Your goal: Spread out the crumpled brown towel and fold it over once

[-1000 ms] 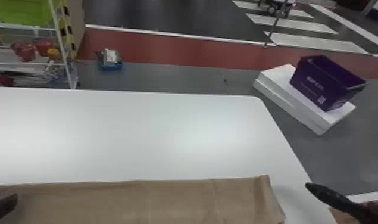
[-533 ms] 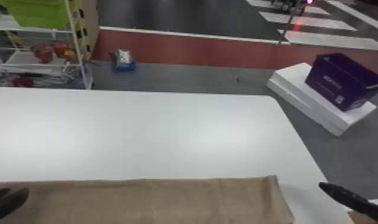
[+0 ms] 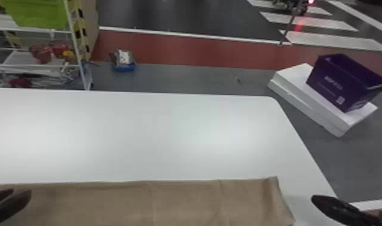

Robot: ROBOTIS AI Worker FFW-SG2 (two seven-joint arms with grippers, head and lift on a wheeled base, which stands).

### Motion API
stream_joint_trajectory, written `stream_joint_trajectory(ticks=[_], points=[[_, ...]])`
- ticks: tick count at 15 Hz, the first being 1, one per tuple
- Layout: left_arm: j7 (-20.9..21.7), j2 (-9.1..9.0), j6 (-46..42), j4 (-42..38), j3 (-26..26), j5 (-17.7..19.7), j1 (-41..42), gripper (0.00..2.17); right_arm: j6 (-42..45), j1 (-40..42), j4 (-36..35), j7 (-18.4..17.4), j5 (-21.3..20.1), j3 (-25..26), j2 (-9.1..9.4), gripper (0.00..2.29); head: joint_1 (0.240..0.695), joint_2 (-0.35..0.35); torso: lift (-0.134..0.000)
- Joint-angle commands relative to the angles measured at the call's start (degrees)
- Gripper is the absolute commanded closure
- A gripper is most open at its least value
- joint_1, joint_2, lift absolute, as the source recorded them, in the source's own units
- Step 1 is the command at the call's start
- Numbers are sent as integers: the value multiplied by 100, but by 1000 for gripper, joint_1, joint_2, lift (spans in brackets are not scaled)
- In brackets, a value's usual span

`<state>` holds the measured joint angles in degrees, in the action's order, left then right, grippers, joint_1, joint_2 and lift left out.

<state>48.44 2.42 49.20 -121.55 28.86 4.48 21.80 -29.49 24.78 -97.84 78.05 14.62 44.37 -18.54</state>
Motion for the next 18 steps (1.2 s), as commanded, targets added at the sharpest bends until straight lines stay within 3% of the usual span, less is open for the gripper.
stream_joint_trajectory(ticks=[1, 11, 12, 14, 16, 18], points=[[-2, 13, -2, 17, -3, -8, 0, 532, 193, 123, -7, 28, -99, -130, -9, 579, 695, -209, -123], [121, 13, -37, 132, 182, 27, 27, 529, 1072, 317, -42, -53, -917, -798, 114, 596, 695, -134, -123], [121, 13, -37, 140, 208, 53, 27, 529, 1072, 317, -42, -62, -961, -807, 114, 842, 695, -126, -123], [121, 13, -37, 149, 234, 71, 27, 529, 1072, 317, -42, -62, -1005, -807, 97, 947, 695, -110, -123], [121, 13, -37, 149, 252, 79, 27, 529, 1072, 317, -7, -53, -1013, -798, 70, 1278, 695, -107, -123], [121, 13, -20, 140, 252, 79, 27, 529, 1089, 352, -24, -44, -961, -746, 61, 1295, 695, -108, -123]])
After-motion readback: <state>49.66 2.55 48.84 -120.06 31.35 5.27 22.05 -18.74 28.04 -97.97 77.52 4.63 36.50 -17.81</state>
